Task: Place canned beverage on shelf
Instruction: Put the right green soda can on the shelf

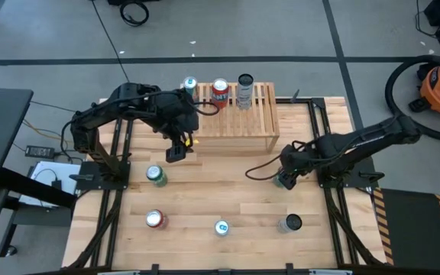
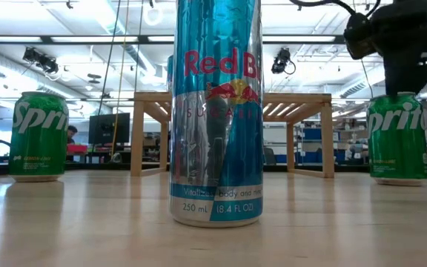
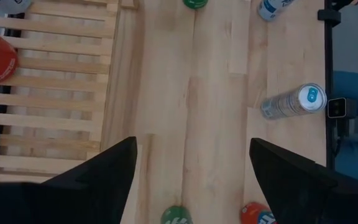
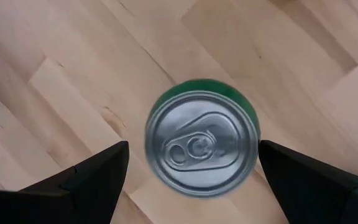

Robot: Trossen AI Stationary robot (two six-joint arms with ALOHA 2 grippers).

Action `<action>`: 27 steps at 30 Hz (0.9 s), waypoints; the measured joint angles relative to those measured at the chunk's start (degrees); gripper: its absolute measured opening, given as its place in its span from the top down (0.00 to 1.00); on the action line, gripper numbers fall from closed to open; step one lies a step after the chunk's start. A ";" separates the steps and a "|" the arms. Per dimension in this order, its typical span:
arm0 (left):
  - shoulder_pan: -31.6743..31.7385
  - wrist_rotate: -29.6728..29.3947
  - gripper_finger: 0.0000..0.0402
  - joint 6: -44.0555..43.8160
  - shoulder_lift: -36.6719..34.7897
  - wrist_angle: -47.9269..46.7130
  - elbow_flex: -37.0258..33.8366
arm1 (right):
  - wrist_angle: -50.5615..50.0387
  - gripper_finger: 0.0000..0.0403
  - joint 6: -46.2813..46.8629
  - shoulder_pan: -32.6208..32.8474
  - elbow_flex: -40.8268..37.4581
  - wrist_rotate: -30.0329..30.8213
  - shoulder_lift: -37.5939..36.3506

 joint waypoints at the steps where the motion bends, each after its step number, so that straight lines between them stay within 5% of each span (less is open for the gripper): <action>1: 0.00 -0.01 0.22 0.00 -0.01 0.00 0.00 | 0.80 0.09 -0.02 0.16 -0.41 0.02 0.36; 18: 0.02 -0.03 0.22 0.63 0.01 0.00 0.00 | 4.28 0.10 -0.73 0.22 -3.23 -0.59 3.11; 27: 0.04 -0.03 0.22 0.63 0.01 0.02 0.00 | 4.71 0.24 -0.61 0.22 -2.99 -0.56 4.71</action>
